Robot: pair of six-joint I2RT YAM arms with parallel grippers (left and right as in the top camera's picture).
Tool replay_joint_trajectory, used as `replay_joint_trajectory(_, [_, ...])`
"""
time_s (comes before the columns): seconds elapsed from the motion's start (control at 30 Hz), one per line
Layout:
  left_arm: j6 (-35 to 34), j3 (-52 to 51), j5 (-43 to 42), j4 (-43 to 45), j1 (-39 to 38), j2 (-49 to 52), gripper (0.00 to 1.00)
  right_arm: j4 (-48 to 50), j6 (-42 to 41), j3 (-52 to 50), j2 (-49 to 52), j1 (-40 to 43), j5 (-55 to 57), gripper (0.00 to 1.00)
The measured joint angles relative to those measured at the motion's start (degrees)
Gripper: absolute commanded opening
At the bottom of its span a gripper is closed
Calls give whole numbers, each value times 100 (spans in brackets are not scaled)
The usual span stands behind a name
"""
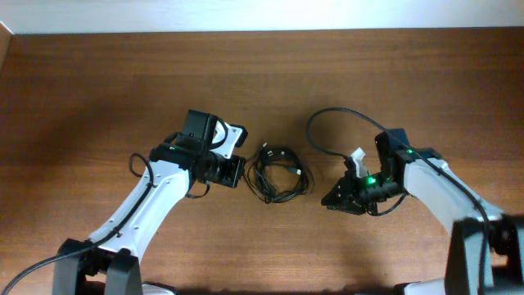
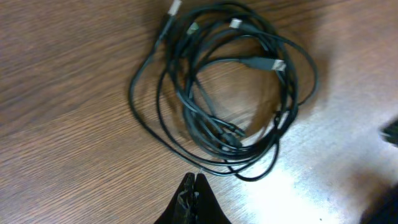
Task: Untangle cables
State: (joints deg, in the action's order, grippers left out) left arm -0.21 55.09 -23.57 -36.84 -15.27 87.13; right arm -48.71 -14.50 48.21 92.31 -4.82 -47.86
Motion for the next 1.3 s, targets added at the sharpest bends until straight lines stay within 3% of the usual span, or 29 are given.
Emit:
replay_joint_trajectory(0.1, [-181,70,398,-146,0,0,5,-173,0,0,-710,0,146,32])
replay_joint_trajectory(0.17, [-286,546,994,-621,0,0,8,-214,4,0,-1106,-2,487,56])
replay_joint_trajectory(0.23, [-457,1045,1552,-1058,-4,0,13,-175,9,2,-1397,-2,885,61])
replay_joint_trajectory(0.27, [-540,1220,1729,-1117,-4,0,38,-114,4,2,-1462,-4,1069,67])
replay_joint_trajectory(0.33, [-695,1349,1871,-1113,-4,0,99,33,11,2,-1469,-7,1349,98])
replay_joint_trajectory(0.4, [-804,1349,1683,-1106,-4,0,99,50,4,2,-1451,-7,1482,98])
replay_joint_trajectory(0.43, [-857,1349,1419,-1069,-4,0,79,50,15,2,-1447,-7,1493,98])
replay_joint_trajectory(0.47, [-870,1349,1246,-1062,-4,0,29,11,11,2,-1443,-7,1486,98])
replay_joint_trajectory(0.5, [-894,1349,1097,-1071,-4,0,1,-26,11,2,-1440,-7,1436,95])
replay_joint_trajectory(0.57, [-927,1349,916,-1095,-4,0,0,-83,2,2,-1438,-7,1193,58])
replay_joint_trajectory(0.63, [-927,1349,846,-1200,-17,0,0,-195,-63,2,-1436,-7,970,4])
replay_joint_trajectory(0.73, [-929,1349,787,-1300,-164,0,0,-258,-337,2,-1436,-7,841,4])
replay_joint_trajectory(0.77, [-931,1349,782,-1298,-264,0,0,-280,-433,2,-1436,-7,807,12])
replay_joint_trajectory(0.83, [-931,1349,769,-1252,-439,0,13,-326,-481,2,-1436,-7,767,58])
replay_joint_trajectory(0.87, [-975,1349,778,-1215,-487,2,31,-446,-542,0,-1436,-7,761,64])
replay_joint_trajectory(0.9, [-1016,1349,793,-1178,-533,11,40,-511,-560,0,-1436,-7,743,66])
replay_joint_trajectory(0.93, [-1038,1349,796,-1121,-573,48,43,-516,-586,0,-1436,-7,739,67])
replay_joint_trajectory(1.27, [-1165,1349,791,-503,-761,1521,44,44,-1528,0,-1436,-11,1189,69])
replay_joint_trajectory(1.3, [-1165,1349,791,-481,-778,1565,44,92,-1552,0,-1436,-11,1204,74])
